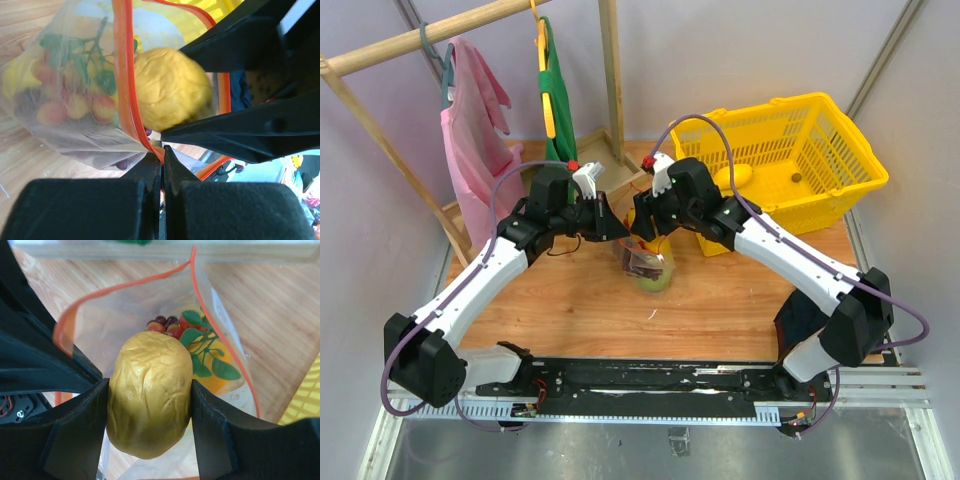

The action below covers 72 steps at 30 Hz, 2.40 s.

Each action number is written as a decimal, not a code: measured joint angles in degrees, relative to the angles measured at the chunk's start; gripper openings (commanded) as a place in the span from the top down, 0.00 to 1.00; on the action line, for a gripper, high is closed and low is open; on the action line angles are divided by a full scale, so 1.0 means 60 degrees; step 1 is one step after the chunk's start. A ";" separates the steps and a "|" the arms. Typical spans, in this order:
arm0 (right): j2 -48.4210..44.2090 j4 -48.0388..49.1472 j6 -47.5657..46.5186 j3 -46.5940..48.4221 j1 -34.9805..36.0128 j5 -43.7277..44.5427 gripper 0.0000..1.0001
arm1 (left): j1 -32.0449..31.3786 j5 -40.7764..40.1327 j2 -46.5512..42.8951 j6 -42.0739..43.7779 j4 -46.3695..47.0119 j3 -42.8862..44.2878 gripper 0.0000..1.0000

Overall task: Place the food in the zip-top bag and seal the zipper
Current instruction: Place the fake fruit in the zipper food storage bag, then pick up the fake fruit from the bin.

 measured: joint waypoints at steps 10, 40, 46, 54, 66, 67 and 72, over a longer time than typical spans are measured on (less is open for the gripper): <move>0.0506 -0.1912 -0.0266 0.0601 0.0004 -0.0481 0.47 | 0.0004 0.0178 -0.0062 0.0106 0.0160 -0.0138 1.00; 0.0229 -0.3938 -0.1891 0.2237 -0.0029 0.1395 0.28 | 0.0087 0.0539 -0.0204 0.0182 0.0339 -0.0448 1.00; 0.0433 -0.3909 -0.2076 0.2237 -0.0044 0.2029 0.42 | 0.0142 0.0561 -0.0215 0.0182 0.0339 -0.0481 1.00; 0.1031 -0.3716 -0.2251 0.2237 -0.0044 0.2200 0.96 | 0.0244 0.0652 -0.0219 0.0175 0.0397 -0.0543 0.99; 0.0980 -0.3796 -0.2361 0.3220 -0.0044 0.2022 0.99 | 0.0452 0.0820 -0.0299 0.0102 0.0474 -0.0608 1.00; 0.0973 -0.3792 -0.2386 0.3235 -0.0044 0.2022 0.99 | 0.0463 0.0834 -0.0306 0.0095 0.0484 -0.0619 1.00; 0.0976 -0.3858 -0.2488 0.3235 -0.0066 0.2007 0.84 | 0.0568 0.0958 -0.0375 0.0033 0.0561 -0.0732 1.00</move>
